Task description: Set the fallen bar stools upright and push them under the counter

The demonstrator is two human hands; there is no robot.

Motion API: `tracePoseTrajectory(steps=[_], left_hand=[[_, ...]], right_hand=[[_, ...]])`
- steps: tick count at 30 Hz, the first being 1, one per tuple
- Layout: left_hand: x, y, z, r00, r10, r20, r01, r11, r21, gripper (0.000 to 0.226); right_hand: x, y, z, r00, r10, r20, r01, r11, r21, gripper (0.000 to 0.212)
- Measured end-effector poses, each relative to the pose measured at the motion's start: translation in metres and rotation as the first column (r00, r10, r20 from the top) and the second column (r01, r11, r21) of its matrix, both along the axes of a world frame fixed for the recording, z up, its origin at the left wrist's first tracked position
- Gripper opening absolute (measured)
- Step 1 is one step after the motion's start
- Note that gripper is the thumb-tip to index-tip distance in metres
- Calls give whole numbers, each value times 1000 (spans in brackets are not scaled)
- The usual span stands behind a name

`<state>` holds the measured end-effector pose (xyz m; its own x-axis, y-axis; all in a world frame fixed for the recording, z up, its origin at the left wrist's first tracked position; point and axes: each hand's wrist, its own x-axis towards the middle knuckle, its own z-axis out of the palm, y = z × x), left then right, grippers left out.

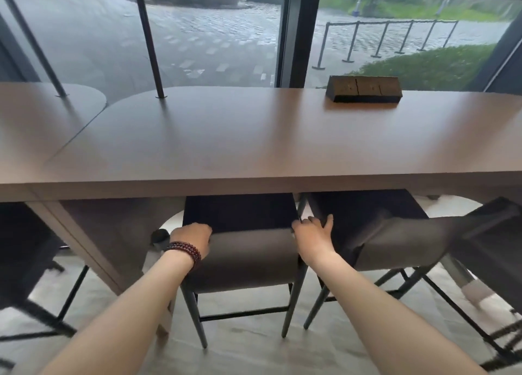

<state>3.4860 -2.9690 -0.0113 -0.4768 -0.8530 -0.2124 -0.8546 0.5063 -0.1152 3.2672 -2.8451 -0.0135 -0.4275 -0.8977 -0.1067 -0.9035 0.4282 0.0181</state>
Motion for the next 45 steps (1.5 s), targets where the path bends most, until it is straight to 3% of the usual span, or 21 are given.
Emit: tracePoseTrajectory(steps=[7,19,23,29,35,45], left_hand=[[9,2,7,996,35,76,-36,999,6,19],[35,8,6,996,84,23,-85,996,16,15],[31,9,14,996,72,-45,-66,992,110,39],[-35,28,35,967,-118,-228,172,957,235,65],[-114,66,46,872,-185,-454,306,928,210,58],[-257,137,41,756,-292,-586,388,921,42,47]], right_hand=[[4,4,2,1000,17,-6,-17,999,-35,37],[27,10,-5,1000,2,23,0,998,-68,39],[27,14,-2,991,14,131,6,989,-145,42],[-3,38,10,963,103,247,1,921,-389,52],[-50,70,16,973,22,229,87,886,-455,43],[-185,154,22,992,17,125,43,887,-459,46]])
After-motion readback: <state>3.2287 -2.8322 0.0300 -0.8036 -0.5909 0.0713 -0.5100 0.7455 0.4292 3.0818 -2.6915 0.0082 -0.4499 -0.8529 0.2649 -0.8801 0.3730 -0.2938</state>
